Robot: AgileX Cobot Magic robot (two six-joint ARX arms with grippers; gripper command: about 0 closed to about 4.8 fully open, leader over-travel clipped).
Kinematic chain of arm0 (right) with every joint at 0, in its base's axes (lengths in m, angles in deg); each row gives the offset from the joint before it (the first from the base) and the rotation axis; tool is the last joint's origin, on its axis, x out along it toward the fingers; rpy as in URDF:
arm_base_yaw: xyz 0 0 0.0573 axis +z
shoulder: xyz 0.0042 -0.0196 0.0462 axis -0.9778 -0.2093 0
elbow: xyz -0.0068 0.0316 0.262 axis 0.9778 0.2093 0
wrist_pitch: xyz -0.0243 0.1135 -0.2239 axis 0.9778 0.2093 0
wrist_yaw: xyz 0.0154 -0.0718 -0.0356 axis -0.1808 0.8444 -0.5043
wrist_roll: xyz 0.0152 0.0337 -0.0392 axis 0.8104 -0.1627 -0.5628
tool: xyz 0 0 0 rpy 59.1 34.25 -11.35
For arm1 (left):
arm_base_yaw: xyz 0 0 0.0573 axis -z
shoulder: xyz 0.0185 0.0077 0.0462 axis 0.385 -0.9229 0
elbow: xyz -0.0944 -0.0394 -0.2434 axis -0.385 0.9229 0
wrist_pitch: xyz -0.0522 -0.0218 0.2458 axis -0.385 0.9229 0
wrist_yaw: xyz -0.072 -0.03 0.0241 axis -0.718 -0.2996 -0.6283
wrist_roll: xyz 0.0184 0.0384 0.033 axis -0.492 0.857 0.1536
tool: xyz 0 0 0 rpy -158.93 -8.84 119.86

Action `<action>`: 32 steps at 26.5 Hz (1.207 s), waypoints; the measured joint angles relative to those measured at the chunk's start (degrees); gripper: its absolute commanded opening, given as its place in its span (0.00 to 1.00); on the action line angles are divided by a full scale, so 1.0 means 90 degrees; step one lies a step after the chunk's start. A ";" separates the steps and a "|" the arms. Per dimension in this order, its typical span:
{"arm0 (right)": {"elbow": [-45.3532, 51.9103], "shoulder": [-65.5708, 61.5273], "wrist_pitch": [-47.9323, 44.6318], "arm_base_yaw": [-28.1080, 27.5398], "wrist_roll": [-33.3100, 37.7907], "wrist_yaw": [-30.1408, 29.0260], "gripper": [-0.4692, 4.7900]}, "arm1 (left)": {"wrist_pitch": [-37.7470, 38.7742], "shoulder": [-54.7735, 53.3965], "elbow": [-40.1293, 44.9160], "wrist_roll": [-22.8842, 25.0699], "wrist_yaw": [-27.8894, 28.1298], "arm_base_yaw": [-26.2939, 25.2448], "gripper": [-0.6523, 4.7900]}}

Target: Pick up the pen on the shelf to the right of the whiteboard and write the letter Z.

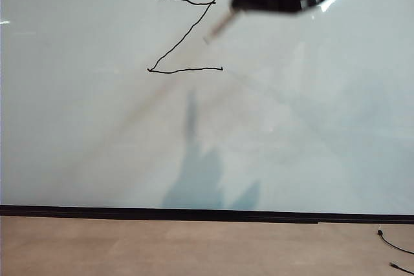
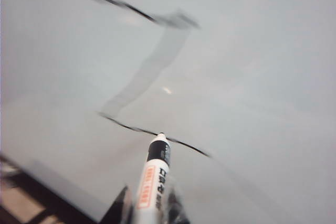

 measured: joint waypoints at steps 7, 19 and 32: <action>0.1275 0.2215 0.0835 0.0046 -0.0304 0.0119 0.08 | 0.0000 0.0000 0.0000 0.0000 0.0002 0.0000 0.11; 0.3757 0.6686 0.2278 0.0044 -0.0406 0.0131 0.08 | 0.0002 0.0000 0.0000 0.0000 0.0000 0.0000 0.11; 0.3985 0.8264 0.3891 0.0002 -0.0549 0.0282 0.08 | 0.0000 0.0000 0.0000 0.0000 0.0000 0.0000 0.11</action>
